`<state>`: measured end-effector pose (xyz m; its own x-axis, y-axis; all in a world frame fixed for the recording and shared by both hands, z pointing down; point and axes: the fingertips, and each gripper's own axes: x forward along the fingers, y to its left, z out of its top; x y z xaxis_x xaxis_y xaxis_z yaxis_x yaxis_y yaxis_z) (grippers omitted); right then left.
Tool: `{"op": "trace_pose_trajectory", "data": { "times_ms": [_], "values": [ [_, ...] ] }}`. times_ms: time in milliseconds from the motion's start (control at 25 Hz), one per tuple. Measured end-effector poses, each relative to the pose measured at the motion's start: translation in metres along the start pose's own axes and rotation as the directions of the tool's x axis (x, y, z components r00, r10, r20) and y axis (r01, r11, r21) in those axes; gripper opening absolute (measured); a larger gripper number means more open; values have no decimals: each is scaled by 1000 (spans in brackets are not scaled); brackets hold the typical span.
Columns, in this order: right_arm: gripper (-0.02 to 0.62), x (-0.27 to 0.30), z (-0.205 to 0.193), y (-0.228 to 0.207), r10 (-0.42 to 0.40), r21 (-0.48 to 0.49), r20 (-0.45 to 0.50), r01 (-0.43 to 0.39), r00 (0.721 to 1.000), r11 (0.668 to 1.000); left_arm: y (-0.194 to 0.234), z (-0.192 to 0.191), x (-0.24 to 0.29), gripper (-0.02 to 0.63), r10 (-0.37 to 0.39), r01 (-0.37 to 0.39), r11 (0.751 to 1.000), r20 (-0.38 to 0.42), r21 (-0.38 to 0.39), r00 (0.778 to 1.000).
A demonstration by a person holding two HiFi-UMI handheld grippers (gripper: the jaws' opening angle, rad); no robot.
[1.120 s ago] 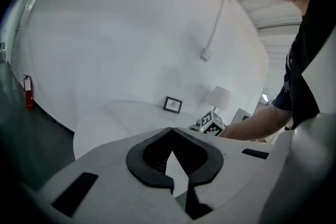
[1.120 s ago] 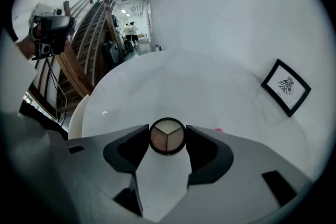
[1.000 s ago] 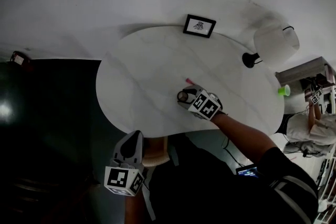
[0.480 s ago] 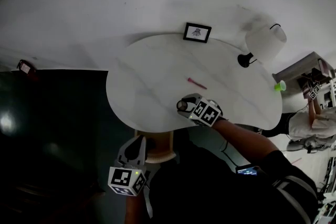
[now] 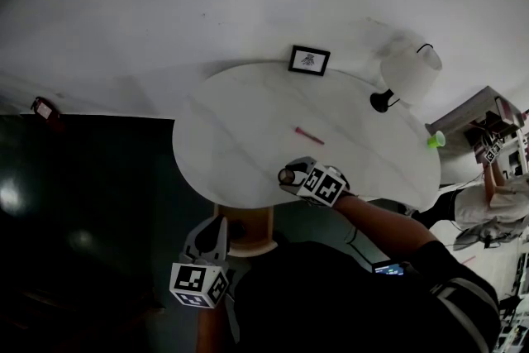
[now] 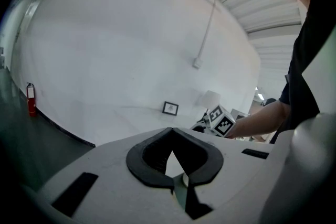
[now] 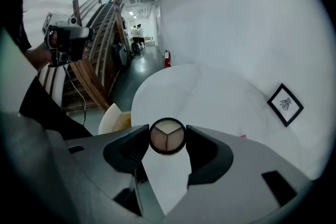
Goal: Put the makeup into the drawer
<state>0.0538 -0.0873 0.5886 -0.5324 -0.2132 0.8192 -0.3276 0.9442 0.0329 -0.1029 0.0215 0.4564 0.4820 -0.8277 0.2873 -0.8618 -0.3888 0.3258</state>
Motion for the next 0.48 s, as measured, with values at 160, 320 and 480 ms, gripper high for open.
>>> {"op": "trace_pose_trajectory", "data": {
  "times_ms": [160,320,480],
  "values": [
    [222,-4,-3,-5,1,-10,-6,-1,1000,1000,-10,-1,0,11,13,-13,1000,-1,-22,1000],
    [222,-11,-4,-1,21,-30,7,-21,1000,999,-19,-7,-2,11,41,-41,999,-13,-27,999],
    [222,-18,-5,4,52,-54,23,-51,998,997,-30,-4,-3,11,66,-66,997,10,-43,998]
  ]
}}
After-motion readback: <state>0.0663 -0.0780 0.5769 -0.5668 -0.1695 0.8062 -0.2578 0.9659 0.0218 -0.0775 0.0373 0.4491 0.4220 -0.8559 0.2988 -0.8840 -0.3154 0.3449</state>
